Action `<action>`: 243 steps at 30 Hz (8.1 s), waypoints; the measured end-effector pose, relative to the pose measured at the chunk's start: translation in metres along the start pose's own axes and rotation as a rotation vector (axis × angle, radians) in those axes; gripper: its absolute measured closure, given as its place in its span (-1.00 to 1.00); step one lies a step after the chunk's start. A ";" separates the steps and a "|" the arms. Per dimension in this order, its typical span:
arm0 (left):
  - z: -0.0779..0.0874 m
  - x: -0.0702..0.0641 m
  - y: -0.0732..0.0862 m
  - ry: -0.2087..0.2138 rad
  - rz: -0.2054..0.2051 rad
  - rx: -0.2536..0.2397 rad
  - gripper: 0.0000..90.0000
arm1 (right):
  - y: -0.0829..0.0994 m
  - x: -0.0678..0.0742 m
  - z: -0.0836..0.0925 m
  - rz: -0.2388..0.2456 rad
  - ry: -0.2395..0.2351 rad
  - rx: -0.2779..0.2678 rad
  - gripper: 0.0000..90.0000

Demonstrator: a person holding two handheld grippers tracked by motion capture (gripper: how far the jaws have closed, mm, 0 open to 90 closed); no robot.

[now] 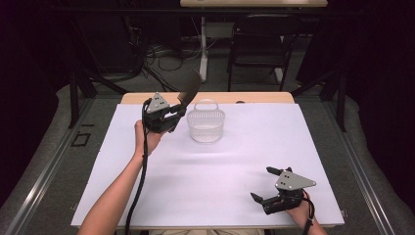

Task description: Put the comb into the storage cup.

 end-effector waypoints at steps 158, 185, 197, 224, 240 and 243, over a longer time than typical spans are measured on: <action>-0.093 -0.022 -0.011 0.113 -0.211 -0.049 0.61 | 0.001 0.002 -0.001 0.017 -0.021 0.013 -0.98; -0.101 -0.022 -0.001 0.133 -0.208 0.009 0.61 | 0.001 0.002 0.000 0.019 -0.023 0.017 -0.98; -0.104 -0.021 0.005 0.133 -0.211 0.028 0.61 | 0.002 0.002 0.000 0.020 -0.023 0.017 -0.98; -0.110 -0.021 0.017 0.149 -0.189 0.052 0.61 | 0.002 0.003 0.000 0.020 -0.023 0.019 -0.98; -0.112 -0.022 0.021 0.166 -0.144 0.038 0.60 | 0.002 0.003 0.000 0.019 -0.024 0.019 -0.97; -0.112 -0.022 0.022 0.167 -0.143 0.045 0.60 | 0.002 0.003 0.000 0.019 -0.024 0.019 -0.97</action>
Point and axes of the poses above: each handheld gripper's, and its own axes: z roughly backward along the jaws, y roughly out of its underside, x roughly to its left, the point moved 7 cm from there along -z, roughly forward along the jaws, and after that the axes turned 3 degrees about x, right-handed, at the moved point
